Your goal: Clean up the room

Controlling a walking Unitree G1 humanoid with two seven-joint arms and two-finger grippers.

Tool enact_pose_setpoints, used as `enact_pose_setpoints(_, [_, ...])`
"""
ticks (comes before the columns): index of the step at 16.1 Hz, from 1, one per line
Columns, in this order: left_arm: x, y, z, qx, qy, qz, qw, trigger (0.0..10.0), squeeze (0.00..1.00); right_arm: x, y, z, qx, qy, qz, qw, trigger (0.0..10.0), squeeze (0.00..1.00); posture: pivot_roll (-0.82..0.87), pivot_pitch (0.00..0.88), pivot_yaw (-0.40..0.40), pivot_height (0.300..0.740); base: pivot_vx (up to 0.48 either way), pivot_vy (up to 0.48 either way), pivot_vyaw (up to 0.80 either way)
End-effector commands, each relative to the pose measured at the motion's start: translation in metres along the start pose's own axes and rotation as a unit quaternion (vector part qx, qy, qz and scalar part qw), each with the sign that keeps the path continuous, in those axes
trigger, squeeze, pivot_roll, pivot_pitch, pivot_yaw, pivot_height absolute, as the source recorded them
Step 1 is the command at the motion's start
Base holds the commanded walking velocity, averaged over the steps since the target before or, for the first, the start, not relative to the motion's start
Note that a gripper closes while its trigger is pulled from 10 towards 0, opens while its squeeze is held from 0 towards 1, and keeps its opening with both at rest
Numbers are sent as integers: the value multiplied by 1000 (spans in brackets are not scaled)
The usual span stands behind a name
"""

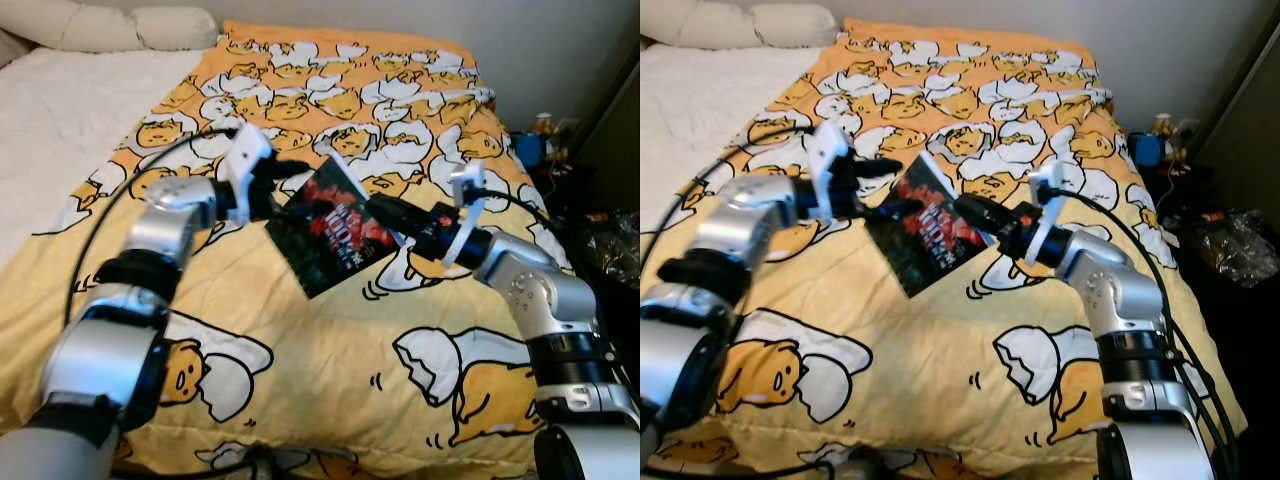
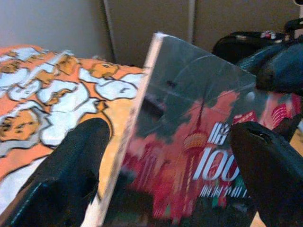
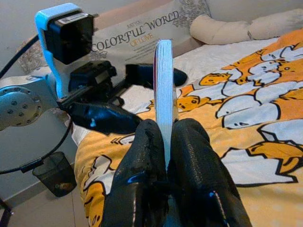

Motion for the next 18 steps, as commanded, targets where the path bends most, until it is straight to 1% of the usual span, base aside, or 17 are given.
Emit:
enact_pose_setpoints(1, [3,5,0,1,-2,15,1000,10000,0,3,17,4,-16,15,-33,999,0,0,-80,0,56,740,0,0,0])
enact_pose_setpoints(3, [1,3,1,8,-8,13,1000,10000,0,3,20,4,-17,23,-37,999,0,0,-88,0,63,740,0,0,0])
enact_pose_setpoints(5, [1,1,0,7,-22,-8,1000,10000,0,4,23,2,-13,33,-42,998,0,0,-94,0,67,740,0,0,0])
enact_pose_setpoints(6, [1,2,-1,3,-27,-16,999,3804,0,3,24,2,-12,34,-43,998,0,0,-96,0,68,740,0,0,0])
enact_pose_setpoints(7, [1,3,-1,-4,-33,-28,999,235,0,3,24,1,-10,35,-44,998,0,0,-98,0,70,740,0,0,0])
enact_pose_setpoints(8, [1,4,-2,-9,-36,-33,999,0,0,2,25,1,-9,36,-45,998,0,0,-99,0,70,740,0,0,0])
enact_pose_setpoints(12, [-2,2,-3,-12,-59,-56,997,0,0,-2,28,1,-7,34,-49,998,0,0,-98,0,70,740,0,0,0])
enact_pose_setpoints(16, [-4,-2,-3,-9,-64,-63,996,0,0,-4,29,2,-8,33,-50,998,0,0,-93,0,67,740,0,0,0])
enact_pose_setpoints(18, [-5,-6,-4,-12,-60,-75,995,0,0,-5,30,3,-10,31,-48,998,0,0,-89,0,66,740,0,0,0])
Point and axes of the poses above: a point about 5 cm out from each wrist's last joint towards the gripper, its own z axis pointing out of the wrist towards the gripper, its own y axis along the axis of the wrist's last joint, x = y × z, the point moved 3 cm from there along z, pointing out of the wrist towards the gripper, and after that the axes turned 1 degree about -z, right-handed, at the moved point
